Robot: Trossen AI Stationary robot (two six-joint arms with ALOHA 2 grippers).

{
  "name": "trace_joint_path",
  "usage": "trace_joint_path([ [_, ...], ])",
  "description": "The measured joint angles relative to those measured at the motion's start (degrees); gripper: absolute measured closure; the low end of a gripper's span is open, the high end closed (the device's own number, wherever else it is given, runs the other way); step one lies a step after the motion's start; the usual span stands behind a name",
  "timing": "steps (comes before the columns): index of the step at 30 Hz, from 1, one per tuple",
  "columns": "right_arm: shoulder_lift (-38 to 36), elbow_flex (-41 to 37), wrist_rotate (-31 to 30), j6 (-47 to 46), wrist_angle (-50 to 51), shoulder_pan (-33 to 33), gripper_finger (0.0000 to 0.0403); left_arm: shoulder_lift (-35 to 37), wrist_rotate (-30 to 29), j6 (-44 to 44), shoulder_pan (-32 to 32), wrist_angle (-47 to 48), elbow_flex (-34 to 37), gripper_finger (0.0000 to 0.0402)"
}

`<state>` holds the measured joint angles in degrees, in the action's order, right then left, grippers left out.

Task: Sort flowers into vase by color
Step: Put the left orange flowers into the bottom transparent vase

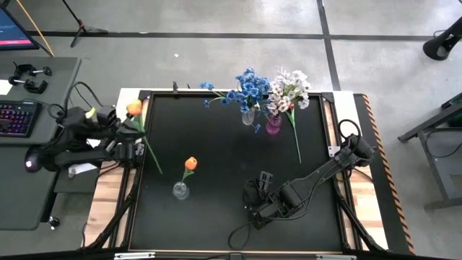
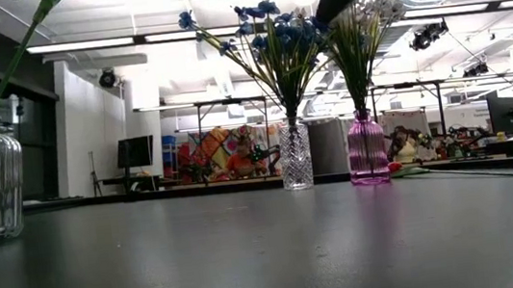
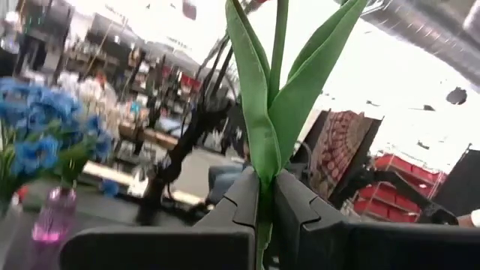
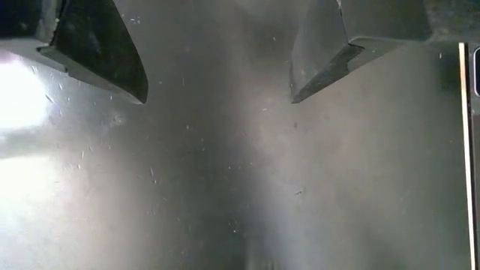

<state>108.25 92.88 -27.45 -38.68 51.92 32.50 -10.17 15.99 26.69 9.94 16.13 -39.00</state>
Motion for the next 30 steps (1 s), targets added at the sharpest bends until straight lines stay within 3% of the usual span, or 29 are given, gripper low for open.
trace_joint_path([
  [10,0.0,0.0,0.1,-2.7,-1.2,-1.7,0.0094,-0.3,1.2,7.6,-5.6,-30.9,21.7,0.0401],
  [13,0.0,0.0,0.9,-3.9,-1.2,-1.8,0.0094,0.1,-1.2,7.2,-8.6,-38.5,24.2,0.0401],
  [21,0.0,0.0,1.1,-4.6,-1.2,-1.8,0.0094,0.5,-6.6,4.2,-16.2,-29.3,24.2,0.0401],
  [30,0.0,0.0,1.3,-7.1,-1.2,-1.8,0.0094,-0.1,-22.3,-4.9,-26.5,-21.2,24.2,0.0401],
])
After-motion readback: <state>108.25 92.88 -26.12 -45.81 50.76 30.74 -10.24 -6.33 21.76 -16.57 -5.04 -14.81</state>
